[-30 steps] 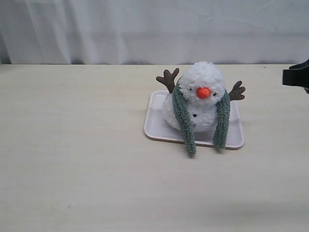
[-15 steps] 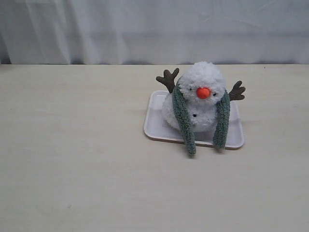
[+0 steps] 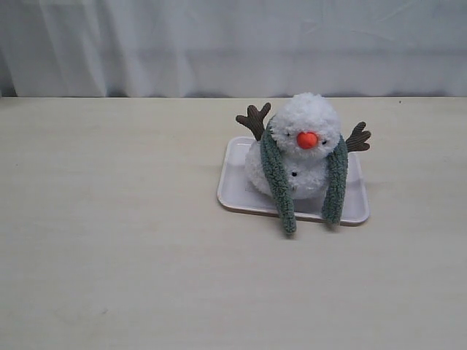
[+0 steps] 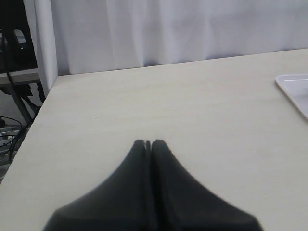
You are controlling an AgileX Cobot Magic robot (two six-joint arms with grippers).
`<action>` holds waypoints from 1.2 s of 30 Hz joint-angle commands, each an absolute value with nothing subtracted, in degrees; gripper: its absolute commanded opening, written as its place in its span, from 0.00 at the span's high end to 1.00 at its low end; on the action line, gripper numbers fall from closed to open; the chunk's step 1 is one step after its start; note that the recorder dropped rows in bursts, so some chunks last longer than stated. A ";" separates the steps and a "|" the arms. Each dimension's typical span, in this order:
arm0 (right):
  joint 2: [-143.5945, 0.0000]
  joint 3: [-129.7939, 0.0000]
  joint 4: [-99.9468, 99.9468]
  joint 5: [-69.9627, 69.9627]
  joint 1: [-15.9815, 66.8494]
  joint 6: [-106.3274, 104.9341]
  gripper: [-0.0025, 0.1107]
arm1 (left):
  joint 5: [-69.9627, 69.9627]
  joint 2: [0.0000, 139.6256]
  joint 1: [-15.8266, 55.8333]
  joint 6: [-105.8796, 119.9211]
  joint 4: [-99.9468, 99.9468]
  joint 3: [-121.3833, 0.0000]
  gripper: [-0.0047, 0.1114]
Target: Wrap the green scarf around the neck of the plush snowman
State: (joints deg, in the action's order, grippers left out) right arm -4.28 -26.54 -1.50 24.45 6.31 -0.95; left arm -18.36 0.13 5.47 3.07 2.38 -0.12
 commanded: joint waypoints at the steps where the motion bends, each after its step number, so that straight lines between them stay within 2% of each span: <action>1: -0.06 -24.96 -0.80 23.79 6.12 -1.54 0.70 | -17.66 0.00 5.41 2.91 2.29 0.00 0.96; 13: 0.00 -24.24 -0.40 24.23 6.12 -2.36 0.71 | -17.66 0.00 5.41 2.91 2.29 0.00 0.96; 15: 0.00 -24.24 -0.40 24.11 6.12 -2.36 0.76 | -17.66 0.00 5.41 2.91 2.29 0.00 0.96; 19: 0.00 -24.24 -0.40 24.23 6.12 -3.85 0.94 | -17.66 0.00 5.41 2.91 2.29 0.00 0.96; 36: 0.00 -24.36 -1.26 24.14 6.12 -2.99 0.94 | -17.66 0.00 5.41 2.91 2.29 0.00 0.96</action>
State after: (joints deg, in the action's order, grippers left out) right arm -0.19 -24.52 -0.96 24.46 6.31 -3.27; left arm -18.36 0.13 5.47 3.07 2.38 -0.12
